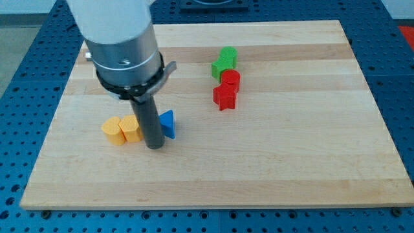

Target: Move the blue triangle slightly down

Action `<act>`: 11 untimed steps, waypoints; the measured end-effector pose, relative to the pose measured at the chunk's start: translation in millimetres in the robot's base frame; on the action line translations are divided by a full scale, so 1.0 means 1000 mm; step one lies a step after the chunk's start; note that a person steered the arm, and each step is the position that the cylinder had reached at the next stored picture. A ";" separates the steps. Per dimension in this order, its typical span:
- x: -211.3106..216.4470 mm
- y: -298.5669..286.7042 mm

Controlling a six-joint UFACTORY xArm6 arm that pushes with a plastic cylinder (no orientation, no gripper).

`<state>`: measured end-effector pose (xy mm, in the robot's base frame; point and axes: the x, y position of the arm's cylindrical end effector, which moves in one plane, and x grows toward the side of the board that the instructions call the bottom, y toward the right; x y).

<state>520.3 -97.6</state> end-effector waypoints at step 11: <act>-0.048 -0.001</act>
<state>472.5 -98.4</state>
